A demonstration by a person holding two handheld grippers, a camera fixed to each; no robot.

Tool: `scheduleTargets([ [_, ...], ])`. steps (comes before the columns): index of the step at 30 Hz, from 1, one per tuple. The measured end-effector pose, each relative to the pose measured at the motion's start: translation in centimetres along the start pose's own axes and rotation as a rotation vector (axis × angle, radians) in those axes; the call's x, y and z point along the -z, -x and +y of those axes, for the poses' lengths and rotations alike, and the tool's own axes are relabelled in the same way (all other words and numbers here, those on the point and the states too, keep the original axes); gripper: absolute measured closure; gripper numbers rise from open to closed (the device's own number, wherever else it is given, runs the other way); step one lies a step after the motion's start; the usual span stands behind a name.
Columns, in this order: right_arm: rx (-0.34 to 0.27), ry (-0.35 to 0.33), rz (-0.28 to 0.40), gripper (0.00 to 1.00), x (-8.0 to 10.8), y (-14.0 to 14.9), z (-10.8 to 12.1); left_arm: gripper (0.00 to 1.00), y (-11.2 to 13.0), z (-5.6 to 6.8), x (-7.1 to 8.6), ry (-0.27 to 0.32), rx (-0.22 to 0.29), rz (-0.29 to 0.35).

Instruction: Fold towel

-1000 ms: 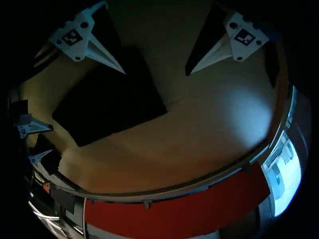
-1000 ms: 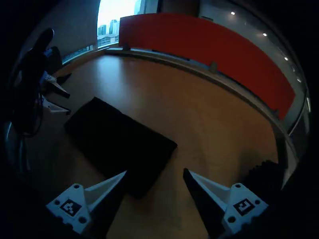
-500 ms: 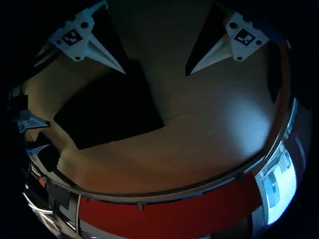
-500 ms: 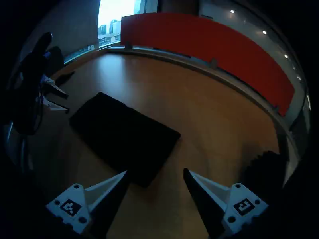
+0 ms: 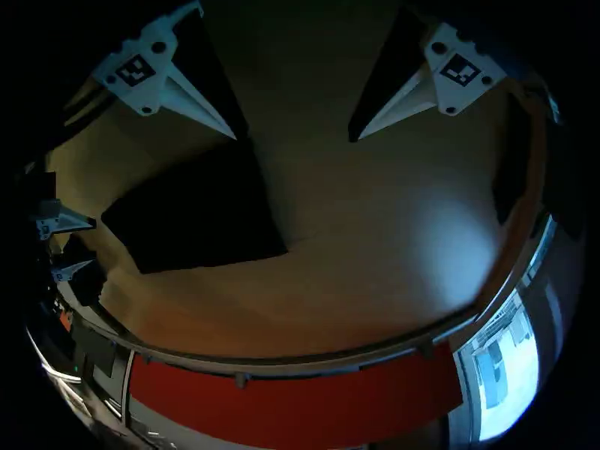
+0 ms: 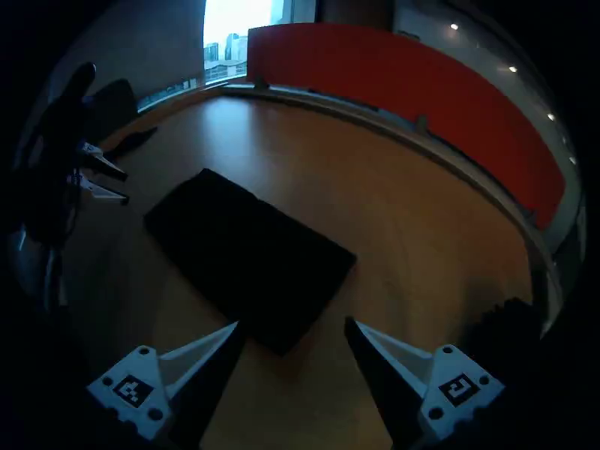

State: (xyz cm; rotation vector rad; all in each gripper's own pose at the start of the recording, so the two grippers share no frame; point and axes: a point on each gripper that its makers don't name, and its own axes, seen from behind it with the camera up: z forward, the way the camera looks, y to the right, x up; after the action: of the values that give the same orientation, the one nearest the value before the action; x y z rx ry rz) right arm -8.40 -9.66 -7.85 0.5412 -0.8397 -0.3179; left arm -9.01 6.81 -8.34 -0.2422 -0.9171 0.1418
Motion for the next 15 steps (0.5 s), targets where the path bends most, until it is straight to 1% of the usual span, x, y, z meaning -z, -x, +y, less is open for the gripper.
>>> scheduleTargets([
  [6, 0.024, -0.022, -0.005, 0.01, -0.2, -0.2, -0.4, 0.01, 0.9, -0.9, 0.9, -0.017, 0.038, 0.002],
  [15, 0.059, -0.053, -0.025, 0.01, -0.7, 0.1, -0.9, 0.01, 1.7, -1.9, 2.1, -0.037, 0.06, 0.007],
])
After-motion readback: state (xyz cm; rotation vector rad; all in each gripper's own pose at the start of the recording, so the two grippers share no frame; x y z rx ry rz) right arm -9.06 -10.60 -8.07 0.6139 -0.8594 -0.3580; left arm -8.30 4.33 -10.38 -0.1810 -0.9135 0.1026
